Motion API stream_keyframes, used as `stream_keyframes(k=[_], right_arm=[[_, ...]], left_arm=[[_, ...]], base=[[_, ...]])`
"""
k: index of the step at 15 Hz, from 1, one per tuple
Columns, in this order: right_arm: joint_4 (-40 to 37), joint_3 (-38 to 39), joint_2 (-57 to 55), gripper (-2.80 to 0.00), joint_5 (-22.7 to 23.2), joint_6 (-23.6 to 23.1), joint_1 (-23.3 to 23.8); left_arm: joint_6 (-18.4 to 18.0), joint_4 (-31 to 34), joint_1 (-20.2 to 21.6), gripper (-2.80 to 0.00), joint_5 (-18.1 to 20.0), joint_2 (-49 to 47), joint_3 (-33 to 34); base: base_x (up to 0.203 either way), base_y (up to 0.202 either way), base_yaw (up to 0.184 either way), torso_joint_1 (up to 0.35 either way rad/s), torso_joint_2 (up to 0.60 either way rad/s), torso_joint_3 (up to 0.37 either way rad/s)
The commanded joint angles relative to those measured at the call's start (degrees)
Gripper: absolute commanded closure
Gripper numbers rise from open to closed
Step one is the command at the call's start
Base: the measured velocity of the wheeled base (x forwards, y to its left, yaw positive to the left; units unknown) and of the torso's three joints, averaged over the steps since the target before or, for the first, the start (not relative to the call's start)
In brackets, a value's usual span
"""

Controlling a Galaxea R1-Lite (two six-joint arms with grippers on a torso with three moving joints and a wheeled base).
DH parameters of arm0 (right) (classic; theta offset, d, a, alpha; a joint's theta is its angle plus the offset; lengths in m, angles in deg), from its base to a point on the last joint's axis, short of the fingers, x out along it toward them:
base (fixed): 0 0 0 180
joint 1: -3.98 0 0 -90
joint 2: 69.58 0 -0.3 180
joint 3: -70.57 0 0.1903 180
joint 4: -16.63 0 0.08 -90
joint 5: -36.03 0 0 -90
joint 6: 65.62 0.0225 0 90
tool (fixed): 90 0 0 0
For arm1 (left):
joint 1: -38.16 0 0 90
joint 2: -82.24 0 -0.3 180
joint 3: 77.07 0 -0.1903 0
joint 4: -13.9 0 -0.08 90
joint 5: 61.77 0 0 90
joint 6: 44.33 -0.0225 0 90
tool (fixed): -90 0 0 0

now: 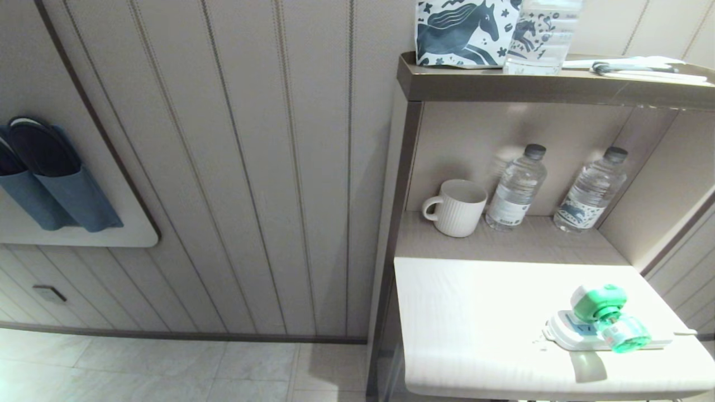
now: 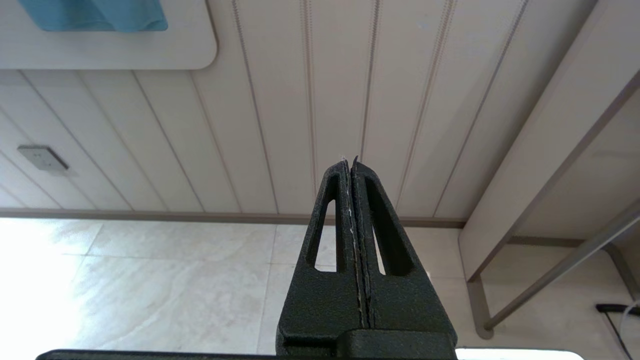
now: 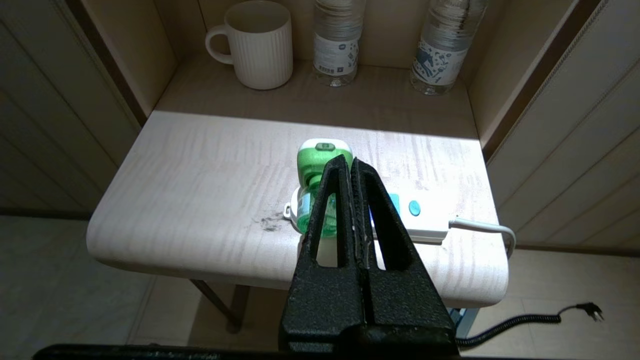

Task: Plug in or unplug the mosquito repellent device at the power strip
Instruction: Hold the socket with your left hand and unplug it with your right hand

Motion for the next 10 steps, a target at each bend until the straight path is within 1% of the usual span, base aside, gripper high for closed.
stream_keyframes(k=[1,3,5,8,10], right_arm=[[-7.2,-12.2,-14.3,0.0,-0.2,0.1,1.0],[-18.1,-21.1,-23.9,0.0,-0.4,0.0,3.5],[-26.2,-25.9,-33.3,0.0,-0.4,-0.2,5.0],[-31.3,-28.0,-43.9,0.0,-1.1,-0.8,5.9],[-32.5,-28.3,-46.9,0.0,-3.8,-1.4,6.1]], left_arm=[[0.0,0.0,0.0,0.0,0.0,0.0,0.1],[0.0,0.0,0.0,0.0,0.0,0.0,0.0],[0.0,0.0,0.0,0.0,0.0,0.0,0.0],[0.0,0.0,0.0,0.0,0.0,0.0,0.0],[0.0,0.0,0.1,0.0,0.0,0.0,0.0]], base=[[0.0,0.0,0.0,0.0,0.0,0.0],[0.0,0.0,0.0,0.0,0.0,0.0],[0.0,0.0,0.0,0.0,0.0,0.0],[0.0,0.0,0.0,0.0,0.0,0.0],[0.0,0.0,0.0,0.0,0.0,0.0]])
